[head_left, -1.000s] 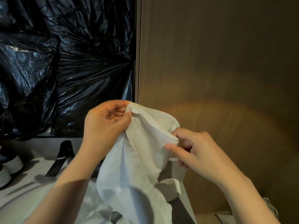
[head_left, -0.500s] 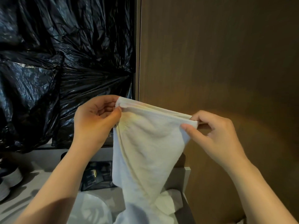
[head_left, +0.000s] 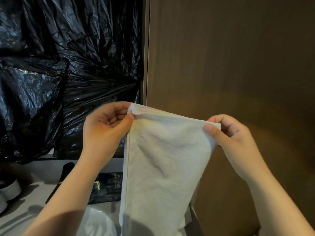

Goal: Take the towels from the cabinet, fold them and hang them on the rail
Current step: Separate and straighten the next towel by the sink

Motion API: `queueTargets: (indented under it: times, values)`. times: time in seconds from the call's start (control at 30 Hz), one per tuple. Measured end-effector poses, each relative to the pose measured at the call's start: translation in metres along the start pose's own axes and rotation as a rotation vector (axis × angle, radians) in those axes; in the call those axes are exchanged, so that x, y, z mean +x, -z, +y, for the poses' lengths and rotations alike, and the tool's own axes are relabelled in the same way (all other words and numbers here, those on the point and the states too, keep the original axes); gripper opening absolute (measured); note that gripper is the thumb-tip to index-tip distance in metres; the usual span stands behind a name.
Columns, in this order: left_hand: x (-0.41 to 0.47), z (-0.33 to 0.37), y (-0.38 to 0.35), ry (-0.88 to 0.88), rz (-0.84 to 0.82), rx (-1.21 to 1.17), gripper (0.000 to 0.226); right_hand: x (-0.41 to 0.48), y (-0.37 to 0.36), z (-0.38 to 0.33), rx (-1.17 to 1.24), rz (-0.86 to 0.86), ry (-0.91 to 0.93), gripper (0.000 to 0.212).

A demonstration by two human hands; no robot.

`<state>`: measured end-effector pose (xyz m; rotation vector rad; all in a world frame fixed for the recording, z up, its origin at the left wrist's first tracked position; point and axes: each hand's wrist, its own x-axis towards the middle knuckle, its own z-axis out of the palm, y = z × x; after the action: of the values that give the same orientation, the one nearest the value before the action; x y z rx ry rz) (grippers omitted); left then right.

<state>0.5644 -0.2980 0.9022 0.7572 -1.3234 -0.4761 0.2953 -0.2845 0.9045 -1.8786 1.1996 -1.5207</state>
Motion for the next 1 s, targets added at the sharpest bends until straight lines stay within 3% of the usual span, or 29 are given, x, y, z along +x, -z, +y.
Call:
queueTargets:
  times: [0.13,0.27,0.4,0.53,0.73,1.0]
  values:
    - [-0.011,-0.005,-0.002,0.067,-0.048,0.023,0.018,-0.006,0.005,0.011,-0.022,0.015,-0.068,0.014]
    - [-0.018,-0.004,-0.006,0.055,-0.090,0.010,0.021,-0.012,0.012,0.007,-0.219,-0.030,-0.067,0.033]
    - [-0.024,0.003,-0.020,-0.024,-0.138,-0.002,0.024,-0.010,0.008,-0.007,-0.513,-0.089,0.099,0.047]
    - [-0.028,0.009,-0.037,-0.033,-0.179,-0.026,0.023,-0.004,-0.009,-0.024,-0.471,-0.172,0.243,0.042]
    - [-0.032,0.015,-0.044,-0.019,-0.219,-0.036,0.025,-0.004,-0.023,-0.028,-0.345,-0.164,0.279,0.017]
    - [-0.059,-0.003,-0.035,0.154,-0.290,-0.083,0.039,-0.006,-0.020,-0.027,-0.318,-0.107,0.267,0.021]
